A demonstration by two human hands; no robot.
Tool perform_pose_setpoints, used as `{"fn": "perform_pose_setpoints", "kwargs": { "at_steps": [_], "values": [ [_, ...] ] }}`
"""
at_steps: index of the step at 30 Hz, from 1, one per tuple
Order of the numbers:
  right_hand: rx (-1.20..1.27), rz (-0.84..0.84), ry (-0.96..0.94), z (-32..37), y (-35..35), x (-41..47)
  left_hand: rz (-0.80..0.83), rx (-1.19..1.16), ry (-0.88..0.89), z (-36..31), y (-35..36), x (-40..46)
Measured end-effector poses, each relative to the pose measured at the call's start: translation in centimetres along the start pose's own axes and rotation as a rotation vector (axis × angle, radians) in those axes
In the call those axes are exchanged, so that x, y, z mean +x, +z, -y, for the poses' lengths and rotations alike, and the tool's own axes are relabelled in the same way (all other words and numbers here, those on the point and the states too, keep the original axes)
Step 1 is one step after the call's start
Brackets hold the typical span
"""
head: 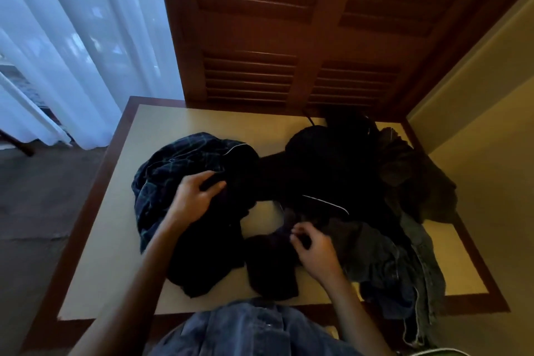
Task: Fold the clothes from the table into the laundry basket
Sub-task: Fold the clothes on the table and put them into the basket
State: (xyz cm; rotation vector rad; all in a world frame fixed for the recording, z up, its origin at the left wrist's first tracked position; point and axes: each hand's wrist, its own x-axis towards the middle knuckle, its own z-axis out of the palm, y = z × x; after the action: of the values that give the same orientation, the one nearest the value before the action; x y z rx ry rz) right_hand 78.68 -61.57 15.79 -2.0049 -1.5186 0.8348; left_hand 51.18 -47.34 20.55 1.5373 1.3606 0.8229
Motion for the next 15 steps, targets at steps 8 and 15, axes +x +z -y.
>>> {"fn": "perform_pose_setpoints", "kwargs": {
  "at_steps": [8, 15],
  "values": [
    [-0.482, -0.232, 0.225, 2.8, -6.5, 9.7, -0.194, -0.140, 0.076, -2.2, -6.8, -2.3],
    [0.010, -0.428, 0.283, 1.5, -7.7, 10.7, -0.611, -0.539, 0.145, -3.0, -12.7, -2.3]
  ]
}}
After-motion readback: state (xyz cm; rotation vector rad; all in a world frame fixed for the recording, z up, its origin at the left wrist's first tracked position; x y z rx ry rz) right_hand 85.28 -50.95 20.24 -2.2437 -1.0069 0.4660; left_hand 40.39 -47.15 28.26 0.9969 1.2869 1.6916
